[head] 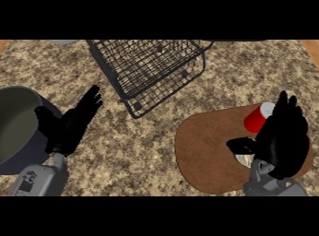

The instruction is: Pick the can from the cutting board and place it in the tiered basket

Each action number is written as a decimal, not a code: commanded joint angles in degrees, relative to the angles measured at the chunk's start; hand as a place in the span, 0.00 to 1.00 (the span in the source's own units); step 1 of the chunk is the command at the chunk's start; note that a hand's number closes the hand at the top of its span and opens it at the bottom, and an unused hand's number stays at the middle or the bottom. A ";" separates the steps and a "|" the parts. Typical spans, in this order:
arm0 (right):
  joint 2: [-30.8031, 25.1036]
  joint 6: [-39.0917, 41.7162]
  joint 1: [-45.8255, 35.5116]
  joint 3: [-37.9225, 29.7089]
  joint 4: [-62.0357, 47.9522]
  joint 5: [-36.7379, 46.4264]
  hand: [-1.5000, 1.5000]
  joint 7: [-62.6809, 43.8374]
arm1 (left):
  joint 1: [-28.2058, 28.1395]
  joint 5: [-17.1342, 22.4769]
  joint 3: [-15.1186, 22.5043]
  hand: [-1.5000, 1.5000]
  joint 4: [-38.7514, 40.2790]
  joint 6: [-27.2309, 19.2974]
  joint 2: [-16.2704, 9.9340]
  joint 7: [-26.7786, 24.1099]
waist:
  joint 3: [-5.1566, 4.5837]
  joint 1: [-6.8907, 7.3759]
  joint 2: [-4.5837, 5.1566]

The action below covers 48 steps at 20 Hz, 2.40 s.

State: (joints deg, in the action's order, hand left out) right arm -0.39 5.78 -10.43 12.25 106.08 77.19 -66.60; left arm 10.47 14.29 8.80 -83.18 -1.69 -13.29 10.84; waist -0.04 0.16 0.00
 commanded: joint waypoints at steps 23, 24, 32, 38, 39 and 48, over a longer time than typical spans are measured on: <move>-0.48 -13.32 2.13 -13.21 -10.30 -4.52 0.00 5.99 | 0.88 -3.21 -3.09 0.50 2.24 2.14 3.36 -0.05 | 0.04 -0.40 0.07; -0.74 -12.84 3.70 -13.00 -8.69 -4.78 0.00 6.91 | 1.54 -4.47 -1.82 0.50 2.00 0.61 5.41 0.54 | 0.04 -0.43 0.02; 0.38 -20.00 3.01 -10.73 -17.72 -4.63 0.00 7.77 | 0.92 -6.13 -3.69 0.50 0.84 3.22 5.03 0.80 | 0.04 -0.25 0.02; -1.37 -18.35 -1.71 -13.02 -21.41 -10.80 1.00 17.53 | -1.63 -5.81 -4.11 0.50 -2.28 3.55 5.54 2.06 | 0.04 -0.12 0.00; -2.49 -18.94 -4.52 -13.70 -25.78 -9.53 1.00 17.94 | 0.30 -5.17 -5.19 0.50 -1.46 4.45 4.49 3.37 | 0.04 -0.02 0.05; 0.27 -26.09 -0.51 -9.19 -20.44 -4.34 1.00 16.11 | 1.60 -5.34 -6.71 0.50 -4.67 4.12 5.26 7.19 | 0.04 -0.21 -0.08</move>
State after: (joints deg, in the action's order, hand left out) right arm -1.93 -17.37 -13.80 -0.08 82.76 71.01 -49.71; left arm 9.88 7.66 3.89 -85.49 2.28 -7.18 13.98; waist -0.37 0.00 -0.37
